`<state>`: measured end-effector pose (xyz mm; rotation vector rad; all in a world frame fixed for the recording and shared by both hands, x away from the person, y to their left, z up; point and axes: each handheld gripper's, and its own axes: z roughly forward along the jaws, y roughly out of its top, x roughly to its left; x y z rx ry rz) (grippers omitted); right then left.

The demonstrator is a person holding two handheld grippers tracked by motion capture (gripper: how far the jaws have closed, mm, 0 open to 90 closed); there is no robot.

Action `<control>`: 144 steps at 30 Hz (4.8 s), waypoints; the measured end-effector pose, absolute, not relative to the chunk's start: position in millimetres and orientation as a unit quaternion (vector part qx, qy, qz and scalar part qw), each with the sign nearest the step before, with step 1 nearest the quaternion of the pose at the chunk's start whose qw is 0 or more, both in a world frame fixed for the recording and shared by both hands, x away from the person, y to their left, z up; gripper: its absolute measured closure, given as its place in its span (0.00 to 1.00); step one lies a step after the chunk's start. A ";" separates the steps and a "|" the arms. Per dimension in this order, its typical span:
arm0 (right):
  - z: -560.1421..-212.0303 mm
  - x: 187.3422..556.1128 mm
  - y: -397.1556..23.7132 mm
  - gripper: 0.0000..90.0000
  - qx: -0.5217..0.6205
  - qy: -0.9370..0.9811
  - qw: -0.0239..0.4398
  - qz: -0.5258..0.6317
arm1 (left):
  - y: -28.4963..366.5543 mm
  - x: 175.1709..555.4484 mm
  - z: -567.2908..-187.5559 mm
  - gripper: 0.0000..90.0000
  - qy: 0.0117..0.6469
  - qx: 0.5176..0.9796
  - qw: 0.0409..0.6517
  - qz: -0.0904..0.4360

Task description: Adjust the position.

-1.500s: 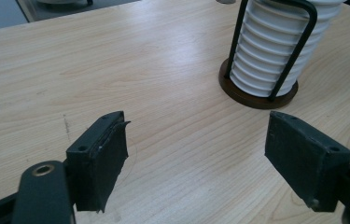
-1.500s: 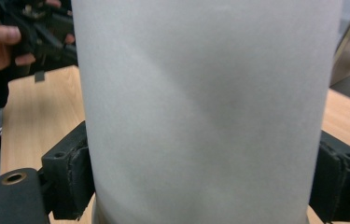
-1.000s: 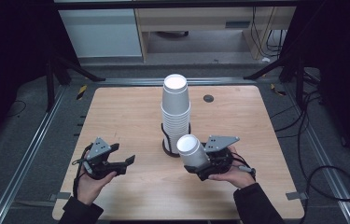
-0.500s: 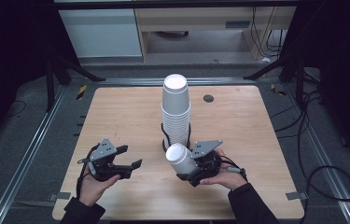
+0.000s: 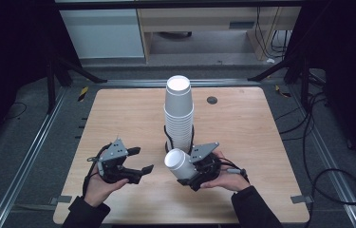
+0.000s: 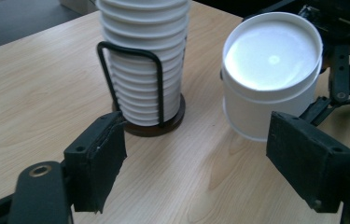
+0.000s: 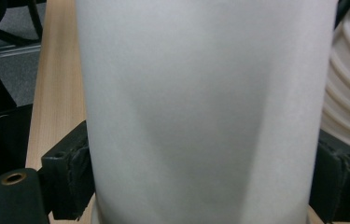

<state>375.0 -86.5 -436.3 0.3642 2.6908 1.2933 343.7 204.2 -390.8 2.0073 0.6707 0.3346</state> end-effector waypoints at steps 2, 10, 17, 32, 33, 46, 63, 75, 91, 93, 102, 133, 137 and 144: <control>-436.3 376.1 -84.8 0.14 0.116 0.894 0.066 0.427 | 197.3 345.5 -391.6 0.21 0.266 0.827 0.479 0.127; -439.3 375.4 -77.1 0.14 0.102 0.901 0.068 0.415 | 187.0 344.9 -398.0 0.20 0.249 0.837 0.475 0.108; -444.2 375.0 -65.8 0.14 0.089 0.910 0.067 0.399 | 183.8 346.0 -400.0 0.20 0.240 0.841 0.477 0.091; -447.5 372.7 -47.6 0.14 0.065 0.919 0.064 0.384 | 168.3 348.9 -409.8 0.17 0.224 0.862 0.450 0.063; -447.8 372.6 -46.5 0.14 0.061 0.918 0.065 0.385 | 167.4 349.0 -410.7 0.17 0.224 0.863 0.449 0.061; -447.7 369.1 -39.2 0.14 0.050 0.921 0.065 0.381 | 160.0 349.7 -417.2 0.18 0.217 0.874 0.433 0.046; -448.9 367.6 -36.2 0.14 0.043 0.922 0.066 0.379 | 160.5 348.6 -416.8 0.23 0.212 0.873 0.437 0.038; -449.2 369.4 -36.8 0.12 0.050 0.917 0.059 0.391 | 161.8 347.5 -414.5 0.25 0.210 0.873 0.438 0.041; -436.1 371.3 -49.9 0.07 0.069 0.904 0.064 0.418 | 172.7 348.7 -409.3 0.25 0.215 0.869 0.441 0.058; -432.1 371.5 -54.6 0.07 0.069 0.900 0.068 0.425 | 178.2 349.9 -407.5 0.25 0.219 0.867 0.444 0.061; -417.1 377.8 -84.7 0.07 0.102 0.880 0.081 0.456 | 198.3 353.8 -398.9 0.25 0.239 0.842 0.478 0.078; -424.2 376.8 -82.1 0.07 0.098 0.848 -0.002 0.520 | 190.4 341.9 -390.1 0.25 0.193 0.797 0.571 0.047; -424.7 375.5 -79.7 0.07 0.092 0.847 -0.012 0.523 | 186.8 340.2 -390.6 0.25 0.182 0.798 0.573 0.038; -426.0 373.3 -76.4 0.06 0.081 0.848 -0.026 0.523 | 180.7 338.9 -393.5 0.25 0.171 0.802 0.572 0.028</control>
